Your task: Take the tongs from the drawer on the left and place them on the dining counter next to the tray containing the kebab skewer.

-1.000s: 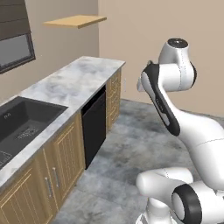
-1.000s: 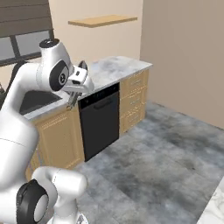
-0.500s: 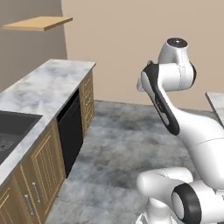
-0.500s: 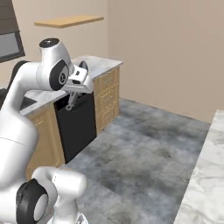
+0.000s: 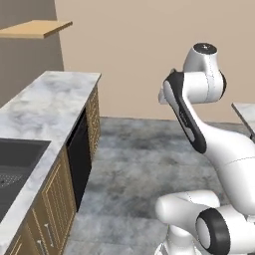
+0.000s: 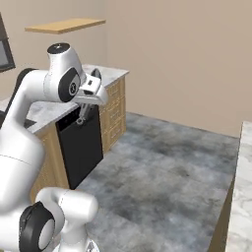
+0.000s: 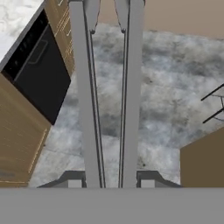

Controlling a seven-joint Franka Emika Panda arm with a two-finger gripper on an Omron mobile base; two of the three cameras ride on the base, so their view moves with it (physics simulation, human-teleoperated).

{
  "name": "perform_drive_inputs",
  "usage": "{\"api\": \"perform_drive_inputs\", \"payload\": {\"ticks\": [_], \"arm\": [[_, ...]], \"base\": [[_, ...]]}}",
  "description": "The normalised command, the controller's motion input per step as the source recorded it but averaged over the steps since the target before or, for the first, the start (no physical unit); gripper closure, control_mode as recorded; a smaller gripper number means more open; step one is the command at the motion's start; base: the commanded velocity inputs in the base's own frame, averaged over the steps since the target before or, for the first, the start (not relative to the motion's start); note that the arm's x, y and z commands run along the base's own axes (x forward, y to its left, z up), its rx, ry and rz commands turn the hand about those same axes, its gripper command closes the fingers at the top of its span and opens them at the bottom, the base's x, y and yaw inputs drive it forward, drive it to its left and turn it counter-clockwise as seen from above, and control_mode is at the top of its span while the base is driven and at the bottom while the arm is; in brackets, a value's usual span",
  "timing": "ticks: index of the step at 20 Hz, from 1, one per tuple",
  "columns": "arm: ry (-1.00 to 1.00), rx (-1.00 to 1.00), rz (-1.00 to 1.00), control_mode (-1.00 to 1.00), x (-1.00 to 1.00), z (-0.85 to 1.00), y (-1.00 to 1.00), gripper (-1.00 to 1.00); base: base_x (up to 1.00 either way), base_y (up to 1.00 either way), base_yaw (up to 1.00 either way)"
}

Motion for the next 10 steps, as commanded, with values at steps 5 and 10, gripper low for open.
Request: {"api": "perform_drive_inputs", "payload": {"ticks": [5, 10], "arm": [[0.00, 0.00, 0.00, 1.00, 0.00, 0.00, 0.00, 1.00], [0.00, 0.00, 0.00, 1.00, 0.00, 0.00, 0.00, 1.00]], "base": [[0.37, 0.41, -0.23], [0.04, 0.02, -0.40]]}}
